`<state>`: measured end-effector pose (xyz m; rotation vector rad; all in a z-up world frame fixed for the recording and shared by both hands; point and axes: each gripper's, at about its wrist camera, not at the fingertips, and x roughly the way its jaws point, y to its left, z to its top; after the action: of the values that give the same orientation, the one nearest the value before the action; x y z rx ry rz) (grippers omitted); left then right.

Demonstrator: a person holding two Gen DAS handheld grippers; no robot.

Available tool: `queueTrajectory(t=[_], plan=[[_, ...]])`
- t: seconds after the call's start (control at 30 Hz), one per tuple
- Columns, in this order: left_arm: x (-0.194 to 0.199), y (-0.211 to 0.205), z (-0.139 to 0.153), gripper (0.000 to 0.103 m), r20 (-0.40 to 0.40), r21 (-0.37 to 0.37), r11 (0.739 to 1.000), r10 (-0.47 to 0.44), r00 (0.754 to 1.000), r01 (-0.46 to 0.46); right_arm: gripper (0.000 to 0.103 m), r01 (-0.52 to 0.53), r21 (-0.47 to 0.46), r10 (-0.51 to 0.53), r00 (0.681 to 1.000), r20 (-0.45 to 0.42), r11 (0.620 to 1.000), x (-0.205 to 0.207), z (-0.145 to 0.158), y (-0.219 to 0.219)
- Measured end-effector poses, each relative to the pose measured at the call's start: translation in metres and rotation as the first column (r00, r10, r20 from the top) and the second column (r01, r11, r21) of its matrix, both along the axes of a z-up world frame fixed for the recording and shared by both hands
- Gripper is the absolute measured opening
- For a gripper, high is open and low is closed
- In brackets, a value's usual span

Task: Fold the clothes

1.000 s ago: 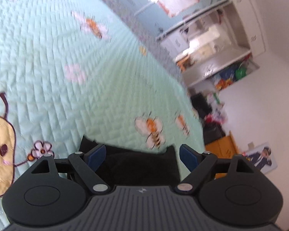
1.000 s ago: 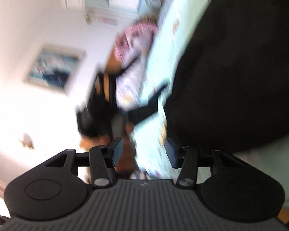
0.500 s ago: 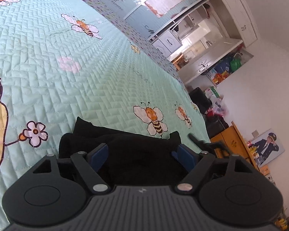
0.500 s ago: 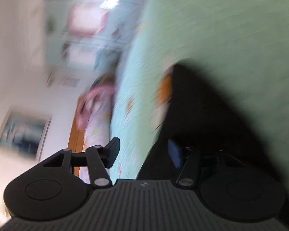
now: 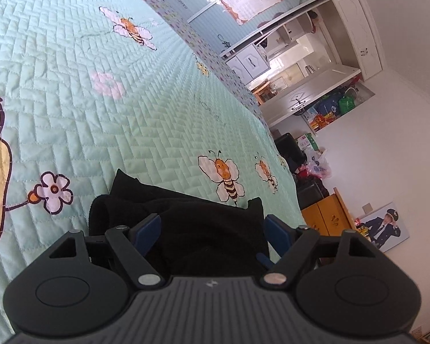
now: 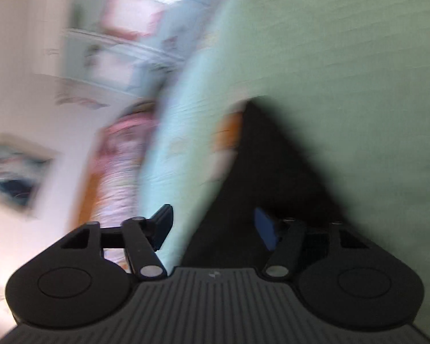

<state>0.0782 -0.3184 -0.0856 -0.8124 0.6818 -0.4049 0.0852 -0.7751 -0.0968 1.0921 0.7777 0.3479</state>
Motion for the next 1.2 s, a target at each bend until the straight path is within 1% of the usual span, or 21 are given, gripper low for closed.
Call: queueTrajectory(t=[0.03,0.07,0.1,0.17,0.23,0.3,0.33,0.37,0.4,0.47,0.53,0.63,0.7,0.77,0.87,0.9,0.93,0.97,1.0,1.07,1.2], plan=[[0.0,0.0,0.0,0.082,0.0,0.003,1.0,-0.003,1.0,0.003,0.042,0.067,0.042,-0.067,0.998,-0.01,0.997,-0.005,-0.004,-0.01],[-0.001,0.0,0.0,0.082,0.0,0.005,1.0,-0.006,1.0,0.006,0.047,0.125,0.076,-0.124,0.992,-0.017,0.989,-0.012,-0.006,-0.018],[0.0,0.001,-0.001,0.082,0.001,0.004,1.0,-0.008,1.0,0.008,0.049,0.138,0.085,-0.139,0.99,0.001,0.987,-0.02,-0.001,-0.021],[0.0,0.002,-0.002,0.082,-0.003,-0.006,1.0,-0.003,1.0,0.003,0.051,0.08,0.119,-0.089,0.994,0.068,0.99,-0.036,0.012,-0.019],[-0.001,0.002,-0.003,0.082,-0.003,-0.01,1.0,-0.001,1.0,0.001,0.061,-0.013,0.158,-0.006,0.993,0.12,0.987,-0.057,0.02,-0.016],[-0.001,0.002,-0.003,0.082,-0.003,-0.009,1.0,-0.002,1.0,0.002,0.062,-0.092,0.123,0.078,0.99,0.115,0.988,-0.074,0.018,-0.009],[-0.001,0.003,-0.003,0.082,-0.004,-0.012,1.0,-0.003,1.0,0.003,0.062,-0.089,0.076,0.083,0.993,0.081,0.993,-0.079,0.01,-0.009],[-0.001,0.002,-0.002,0.082,-0.008,-0.013,1.0,-0.001,1.0,0.001,0.048,-0.05,0.044,0.049,0.998,0.034,0.998,-0.083,0.001,-0.011],[0.0,0.002,0.0,0.082,-0.015,-0.012,1.0,0.001,1.0,-0.001,0.042,0.007,0.067,-0.007,1.0,0.0,0.998,-0.088,-0.006,-0.02],[-0.002,0.001,0.009,0.082,-0.026,-0.001,1.0,0.003,1.0,-0.003,0.051,0.104,0.079,-0.102,0.994,-0.025,0.991,-0.101,-0.005,-0.034],[-0.005,0.001,0.019,0.084,-0.028,0.004,1.0,0.002,1.0,-0.002,0.056,0.13,0.039,-0.131,0.991,0.021,0.991,-0.114,0.013,-0.037],[-0.015,0.0,0.035,0.085,-0.008,-0.016,0.999,-0.03,1.0,0.03,0.062,0.038,0.057,-0.044,0.993,0.106,0.998,-0.127,0.036,-0.025],[-0.027,-0.003,0.041,0.086,0.007,-0.014,0.998,-0.062,0.998,0.062,0.062,-0.038,0.09,0.027,0.992,0.126,0.995,-0.131,0.042,-0.004],[-0.038,-0.007,0.036,0.087,-0.011,0.015,0.997,-0.078,0.997,0.078,0.062,-0.107,0.134,0.091,0.988,0.122,0.985,-0.134,0.038,0.021],[-0.045,-0.005,0.015,0.087,-0.069,0.083,0.994,-0.069,0.995,0.075,0.062,-0.173,0.1,0.167,0.983,0.073,0.98,-0.138,0.023,0.048],[-0.045,-0.002,0.011,0.087,-0.077,0.085,0.994,-0.056,0.995,0.062,0.06,-0.169,0.071,0.166,0.985,0.043,0.983,-0.138,0.015,0.052],[-0.044,0.002,0.008,0.087,-0.08,0.081,0.995,-0.044,0.996,0.051,0.05,-0.152,0.082,0.15,0.988,0.024,0.985,-0.138,0.007,0.052],[-0.044,0.005,0.006,0.087,-0.083,0.076,0.996,-0.032,0.996,0.039,0.049,-0.139,0.089,0.138,0.99,0.013,0.986,-0.138,0.002,0.05],[-0.043,0.008,0.008,0.087,-0.084,0.08,0.996,-0.024,0.996,0.031,0.05,-0.138,0.08,0.137,0.99,0.025,0.987,-0.141,0.009,0.048],[-0.043,0.015,0.016,0.087,-0.067,0.065,0.998,-0.016,0.998,0.021,0.061,-0.137,0.059,0.134,0.99,0.05,0.989,-0.147,0.022,0.043],[-0.055,0.036,0.021,0.087,-0.034,0.034,0.997,0.066,0.997,-0.065,0.064,-0.061,0.037,0.057,0.994,0.097,0.997,-0.141,0.039,0.009]])
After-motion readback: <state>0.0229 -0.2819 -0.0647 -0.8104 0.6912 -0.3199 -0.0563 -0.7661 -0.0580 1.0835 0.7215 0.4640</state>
